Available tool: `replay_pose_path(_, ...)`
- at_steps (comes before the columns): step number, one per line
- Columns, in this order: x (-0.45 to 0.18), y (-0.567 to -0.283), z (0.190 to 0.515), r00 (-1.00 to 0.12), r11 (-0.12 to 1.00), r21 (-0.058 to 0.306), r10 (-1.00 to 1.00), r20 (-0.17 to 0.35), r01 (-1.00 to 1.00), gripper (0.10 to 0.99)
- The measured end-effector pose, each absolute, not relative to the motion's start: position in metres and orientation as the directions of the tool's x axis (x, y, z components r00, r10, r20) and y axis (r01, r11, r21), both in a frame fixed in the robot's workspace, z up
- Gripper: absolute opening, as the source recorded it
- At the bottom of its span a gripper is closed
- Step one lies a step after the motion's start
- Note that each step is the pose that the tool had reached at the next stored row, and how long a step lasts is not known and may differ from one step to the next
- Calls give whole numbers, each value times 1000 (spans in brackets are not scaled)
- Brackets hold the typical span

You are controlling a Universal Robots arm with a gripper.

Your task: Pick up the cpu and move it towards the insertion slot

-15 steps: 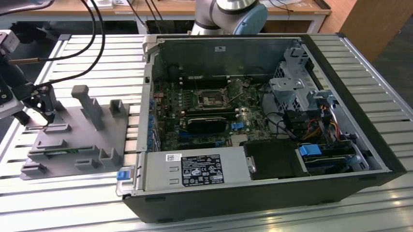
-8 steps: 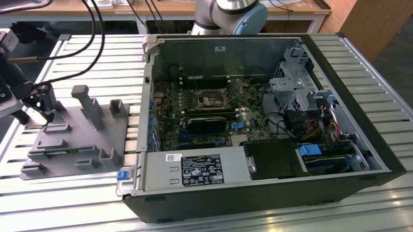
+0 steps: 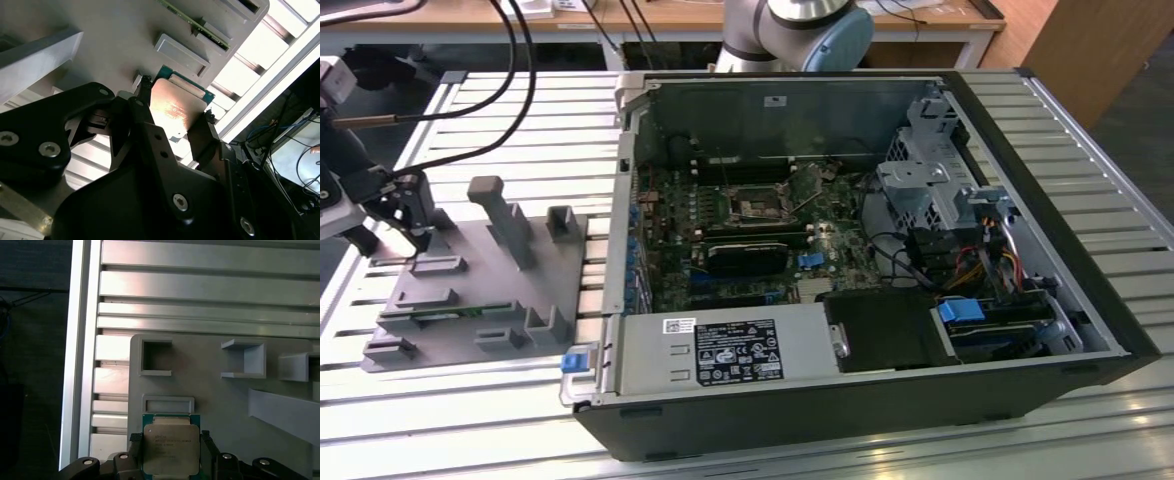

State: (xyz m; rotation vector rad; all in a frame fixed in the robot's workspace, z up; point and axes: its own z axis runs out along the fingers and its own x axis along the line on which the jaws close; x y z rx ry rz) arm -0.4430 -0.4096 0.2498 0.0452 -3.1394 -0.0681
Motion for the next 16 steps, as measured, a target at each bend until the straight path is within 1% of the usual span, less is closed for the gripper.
replay_pose_path(16, -443, -409, 257, -1000, 999, 43, -29, 1, -29, 541)
